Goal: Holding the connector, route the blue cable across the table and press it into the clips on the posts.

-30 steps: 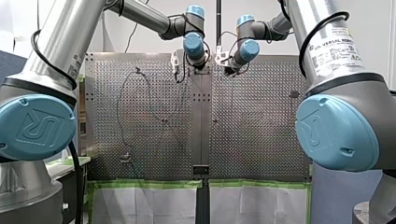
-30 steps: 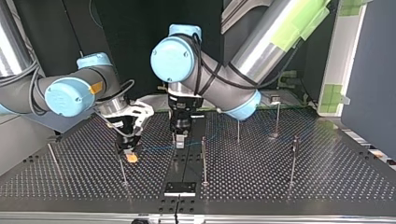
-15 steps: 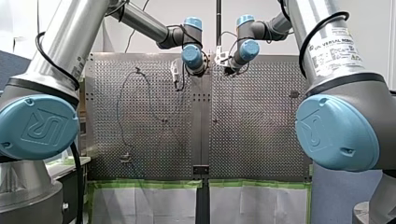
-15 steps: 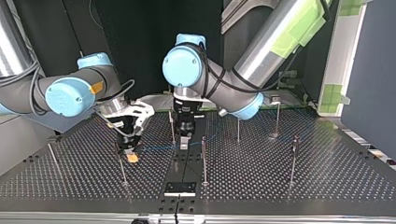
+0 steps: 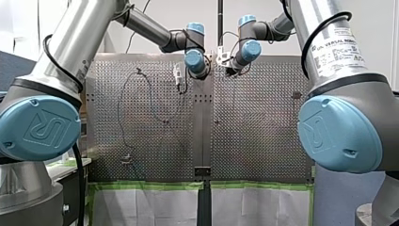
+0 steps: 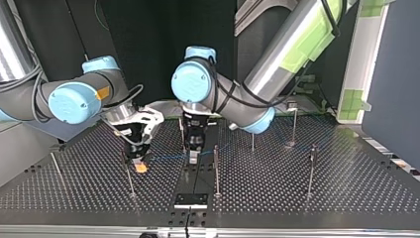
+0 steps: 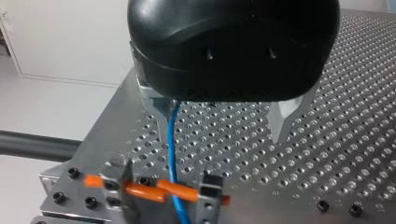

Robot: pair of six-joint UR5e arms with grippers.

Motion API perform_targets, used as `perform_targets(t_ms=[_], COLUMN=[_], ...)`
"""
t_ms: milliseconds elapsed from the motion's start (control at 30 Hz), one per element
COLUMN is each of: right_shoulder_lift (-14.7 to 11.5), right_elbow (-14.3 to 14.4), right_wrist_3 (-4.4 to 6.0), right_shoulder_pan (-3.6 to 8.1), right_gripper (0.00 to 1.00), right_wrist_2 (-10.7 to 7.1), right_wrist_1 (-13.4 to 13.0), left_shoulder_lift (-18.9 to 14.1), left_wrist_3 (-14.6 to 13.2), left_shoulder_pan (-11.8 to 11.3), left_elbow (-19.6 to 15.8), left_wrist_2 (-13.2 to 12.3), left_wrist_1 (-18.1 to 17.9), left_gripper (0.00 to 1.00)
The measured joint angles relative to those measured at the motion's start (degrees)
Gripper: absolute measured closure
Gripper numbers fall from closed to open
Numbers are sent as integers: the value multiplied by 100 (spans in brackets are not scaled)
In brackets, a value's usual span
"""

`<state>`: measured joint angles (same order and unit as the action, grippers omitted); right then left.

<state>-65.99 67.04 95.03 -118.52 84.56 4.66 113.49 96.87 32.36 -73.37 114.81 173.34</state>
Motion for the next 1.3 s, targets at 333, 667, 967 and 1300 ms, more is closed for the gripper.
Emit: perform_targets(t_ms=[333, 667, 967, 1300], right_shoulder_lift=[1, 1, 1, 1], right_elbow=[0, 0, -1, 0], right_wrist_3=[6, 21, 26, 34], right_shoulder_pan=[0, 0, -11, -35], right_gripper=[100, 100, 100, 100], right_wrist_2=[-4, -29, -44, -51], right_wrist_1=[0, -1, 7, 12], left_shoulder_lift=[196, 248, 248, 249], left_wrist_3=[-25, -32, -226, -290], left_shoulder_pan=[-14, -25, 55, 151], left_elbow=[477, 547, 546, 525], left_wrist_2=[15, 90, 383, 697], left_wrist_1=[150, 162, 185, 359], left_gripper=[0, 0, 73, 100])
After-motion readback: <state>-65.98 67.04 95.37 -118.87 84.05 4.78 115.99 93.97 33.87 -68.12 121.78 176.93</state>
